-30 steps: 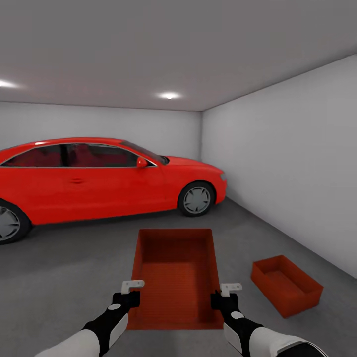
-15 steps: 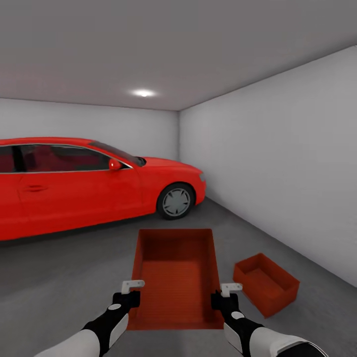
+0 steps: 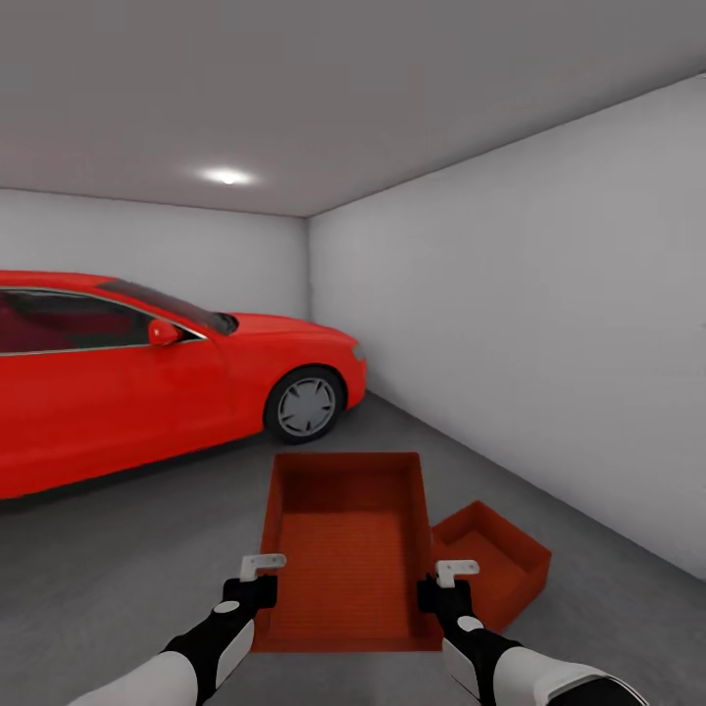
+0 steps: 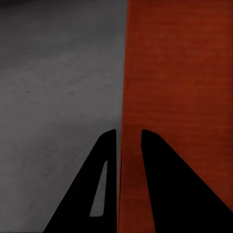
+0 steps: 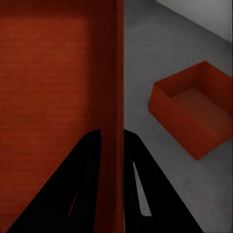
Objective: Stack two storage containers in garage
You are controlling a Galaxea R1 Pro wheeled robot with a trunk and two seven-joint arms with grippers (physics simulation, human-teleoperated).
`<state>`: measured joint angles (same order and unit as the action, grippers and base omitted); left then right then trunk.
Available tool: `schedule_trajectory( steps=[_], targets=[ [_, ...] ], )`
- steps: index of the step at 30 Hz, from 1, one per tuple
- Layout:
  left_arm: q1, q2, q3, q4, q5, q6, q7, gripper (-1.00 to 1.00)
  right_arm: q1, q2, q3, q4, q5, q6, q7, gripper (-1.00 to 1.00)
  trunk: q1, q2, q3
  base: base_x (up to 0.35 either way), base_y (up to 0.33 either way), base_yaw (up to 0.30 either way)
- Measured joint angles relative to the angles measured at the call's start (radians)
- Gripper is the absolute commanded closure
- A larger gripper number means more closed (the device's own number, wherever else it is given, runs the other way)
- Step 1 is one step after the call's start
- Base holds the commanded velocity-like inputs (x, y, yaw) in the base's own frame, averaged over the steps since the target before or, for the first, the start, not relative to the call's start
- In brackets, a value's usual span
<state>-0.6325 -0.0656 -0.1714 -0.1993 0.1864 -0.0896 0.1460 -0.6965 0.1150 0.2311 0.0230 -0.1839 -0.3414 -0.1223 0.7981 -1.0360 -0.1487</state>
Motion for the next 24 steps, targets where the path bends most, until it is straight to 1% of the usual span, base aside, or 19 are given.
schedule_trajectory(
  steps=[13, 19, 24],
  targets=[
    [0.0, 0.0, 0.0, 0.0, 0.0, 0.0, 0.0, 1.0, 0.0, 0.0, 0.001, 0.0, -0.001, 0.0, 0.0, 1.0, 0.0, 0.0, 0.0, 0.321, 0.003, -0.283],
    [0.0, 0.0, 0.0, 0.0, 0.0, 0.0, 0.0, 1.0, 0.0, 0.0, 0.001, 0.0, -0.001, 0.0, 0.001, 1.0, 0.0, 0.0, 0.0, 0.321, 0.077, -0.283],
    [0.0, -0.001, 0.0, 0.0, 0.0, 0.0, 0.0, 1.0, 0.0, -0.001, 0.0, 0.0, 0.0, 0.0, 0.001, 1.0, 0.0, 0.0, 0.0, 0.317, 0.152, -0.283]
  ],
)
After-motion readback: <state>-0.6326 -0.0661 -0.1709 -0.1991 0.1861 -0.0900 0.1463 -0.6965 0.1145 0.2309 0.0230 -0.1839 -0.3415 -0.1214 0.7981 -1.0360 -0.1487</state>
